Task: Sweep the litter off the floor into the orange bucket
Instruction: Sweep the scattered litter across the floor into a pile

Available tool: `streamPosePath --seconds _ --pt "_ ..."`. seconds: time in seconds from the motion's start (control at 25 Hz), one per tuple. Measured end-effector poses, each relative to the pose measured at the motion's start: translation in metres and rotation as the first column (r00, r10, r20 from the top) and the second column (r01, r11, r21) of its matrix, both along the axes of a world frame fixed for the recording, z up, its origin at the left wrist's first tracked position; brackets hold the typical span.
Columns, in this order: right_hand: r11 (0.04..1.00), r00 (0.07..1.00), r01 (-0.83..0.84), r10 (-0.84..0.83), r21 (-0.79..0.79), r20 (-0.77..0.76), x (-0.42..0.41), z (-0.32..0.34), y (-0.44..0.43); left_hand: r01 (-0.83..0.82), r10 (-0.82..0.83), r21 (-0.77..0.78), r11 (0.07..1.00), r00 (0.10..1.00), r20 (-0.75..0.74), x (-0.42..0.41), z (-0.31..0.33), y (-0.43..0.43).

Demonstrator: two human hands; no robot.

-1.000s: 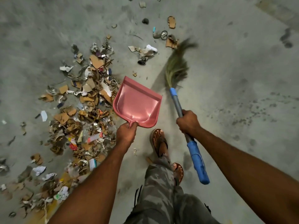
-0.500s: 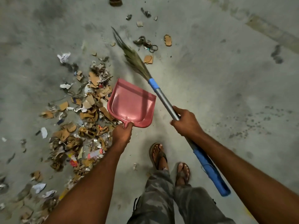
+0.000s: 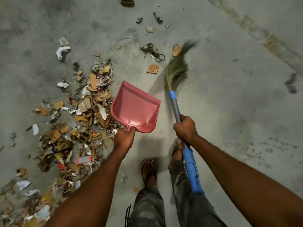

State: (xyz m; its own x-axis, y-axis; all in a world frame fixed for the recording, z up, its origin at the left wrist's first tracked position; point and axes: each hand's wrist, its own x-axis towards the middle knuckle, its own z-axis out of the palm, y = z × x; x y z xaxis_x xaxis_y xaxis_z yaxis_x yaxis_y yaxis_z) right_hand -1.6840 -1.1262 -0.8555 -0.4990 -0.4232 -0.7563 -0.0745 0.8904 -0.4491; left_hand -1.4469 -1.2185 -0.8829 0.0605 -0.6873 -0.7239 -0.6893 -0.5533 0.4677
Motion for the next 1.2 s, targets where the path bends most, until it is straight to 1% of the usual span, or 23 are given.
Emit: streamPosePath --seconds 0.08,0.16,0.2,0.28,0.4,0.48,0.56,0.68,0.76,0.8,0.84,0.92,0.96,1.04,1.12,1.2 --pt "0.986 0.987 -0.155 0.157 -0.052 0.036 -0.015 0.009 -0.043 -0.031 0.032 -0.014 0.999 0.998 0.060 -0.011 -0.001 -0.010" --pt "0.945 0.950 -0.313 0.311 -0.098 -0.036 -0.034 0.025 -0.071 -0.081 0.083 -0.025 0.996 0.995 0.062 -0.025 0.002 -0.022" --pt "0.921 0.928 -0.371 0.363 -0.117 -0.087 -0.041 0.035 -0.077 -0.102 0.103 -0.024 0.994 0.994 0.045 -0.033 0.004 -0.027" --pt "0.908 0.920 -0.388 0.371 -0.159 -0.123 -0.052 0.052 -0.075 -0.128 0.128 -0.022 0.992 0.991 0.023 -0.046 0.012 -0.036" --pt "0.938 0.952 -0.298 0.279 -0.175 -0.130 -0.074 0.062 -0.050 -0.125 0.125 -0.018 0.992 0.992 0.013 -0.064 0.023 -0.048" --pt "0.973 0.982 -0.154 0.131 -0.171 -0.136 -0.088 0.058 -0.024 -0.095 0.095 -0.004 0.996 0.996 -0.002 -0.080 0.027 -0.059" --pt "0.989 0.985 0.005 -0.030 -0.149 -0.172 -0.095 0.051 0.004 -0.063 0.063 0.000 0.998 0.998 -0.029 -0.094 0.026 -0.072" --pt "0.978 0.945 0.195 -0.207 -0.071 -0.253 -0.112 0.032 0.029 -0.018 0.021 0.030 0.999 0.995 -0.100 -0.115 0.023 -0.091" --pt "0.954 0.928 0.298 -0.283 0.025 -0.243 -0.130 0.014 0.016 0.007 -0.003 0.036 0.999 0.996 -0.092 -0.123 0.016 -0.103" --pt "0.948 0.930 0.311 -0.289 0.070 -0.226 -0.136 0.005 0.003 0.015 -0.012 0.035 0.999 0.996 -0.084 -0.124 0.013 -0.109" --pt "0.957 0.947 0.272 -0.247 0.101 -0.207 -0.138 -0.002 -0.013 0.022 -0.019 0.038 0.999 0.997 -0.081 -0.124 0.009 -0.115" --pt "0.990 0.985 0.063 -0.042 0.124 -0.166 -0.134 -0.013 -0.048 0.026 -0.022 0.053 0.998 0.997 -0.067 -0.120 0.001 -0.126" --pt "0.993 0.988 -0.048 0.064 0.112 -0.142 -0.128 -0.015 -0.068 0.031 -0.028 0.052 0.998 0.998 -0.048 -0.115 0.000 -0.130" --pt "0.974 0.970 -0.218 0.223 0.059 -0.095 -0.119 -0.012 -0.111 0.037 -0.036 0.052 0.998 0.999 -0.008 -0.101 -0.001 -0.136" --pt "0.942 0.938 -0.335 0.333 -0.007 -0.094 -0.113 -0.002 -0.150 0.028 -0.030 0.051 0.998 0.999 0.041 -0.088 0.004 -0.145" --pt "0.921 0.915 -0.385 0.372 -0.061 -0.153 -0.105 0.011 -0.173 0.017 -0.022 0.055 0.998 0.997 0.080 -0.081 0.011 -0.154"
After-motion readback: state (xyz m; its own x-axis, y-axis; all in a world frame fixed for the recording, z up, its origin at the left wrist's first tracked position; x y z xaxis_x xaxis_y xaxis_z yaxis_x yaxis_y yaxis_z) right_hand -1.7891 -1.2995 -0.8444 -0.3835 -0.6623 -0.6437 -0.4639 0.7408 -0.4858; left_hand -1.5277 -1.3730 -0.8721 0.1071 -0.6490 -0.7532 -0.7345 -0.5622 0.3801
